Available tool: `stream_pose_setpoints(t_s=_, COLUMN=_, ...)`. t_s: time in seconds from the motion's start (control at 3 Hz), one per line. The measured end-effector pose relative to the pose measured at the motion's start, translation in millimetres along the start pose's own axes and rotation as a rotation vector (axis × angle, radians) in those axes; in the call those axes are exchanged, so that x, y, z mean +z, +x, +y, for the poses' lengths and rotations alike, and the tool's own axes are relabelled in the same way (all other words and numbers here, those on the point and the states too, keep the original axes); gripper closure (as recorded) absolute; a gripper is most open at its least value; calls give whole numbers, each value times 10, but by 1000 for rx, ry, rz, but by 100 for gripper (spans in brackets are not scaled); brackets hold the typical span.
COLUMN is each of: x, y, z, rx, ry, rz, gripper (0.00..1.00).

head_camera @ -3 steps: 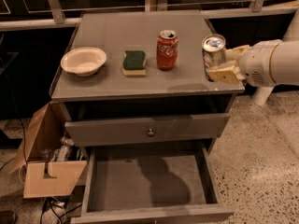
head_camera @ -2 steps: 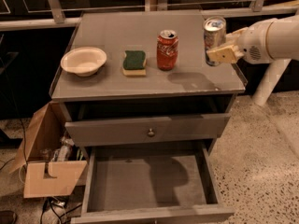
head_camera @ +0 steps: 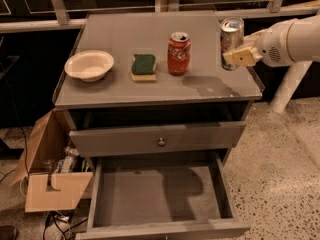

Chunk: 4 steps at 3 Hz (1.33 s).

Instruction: Pick redbull can from middle drawer and place on counter

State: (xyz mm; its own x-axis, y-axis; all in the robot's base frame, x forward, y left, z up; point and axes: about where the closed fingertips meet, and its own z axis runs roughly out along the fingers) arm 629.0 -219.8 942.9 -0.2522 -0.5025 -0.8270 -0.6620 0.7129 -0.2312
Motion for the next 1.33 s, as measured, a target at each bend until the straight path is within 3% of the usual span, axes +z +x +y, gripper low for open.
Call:
stream_pose_setpoints(t_s=0.67, x=251, y=58, z=-333, rx=97, ry=-32, rz=36, gripper=100)
stream_pose_setpoints(t_s=1.33, x=474, y=250, z=-334, rx=191, ry=-120, rz=58, gripper=100)
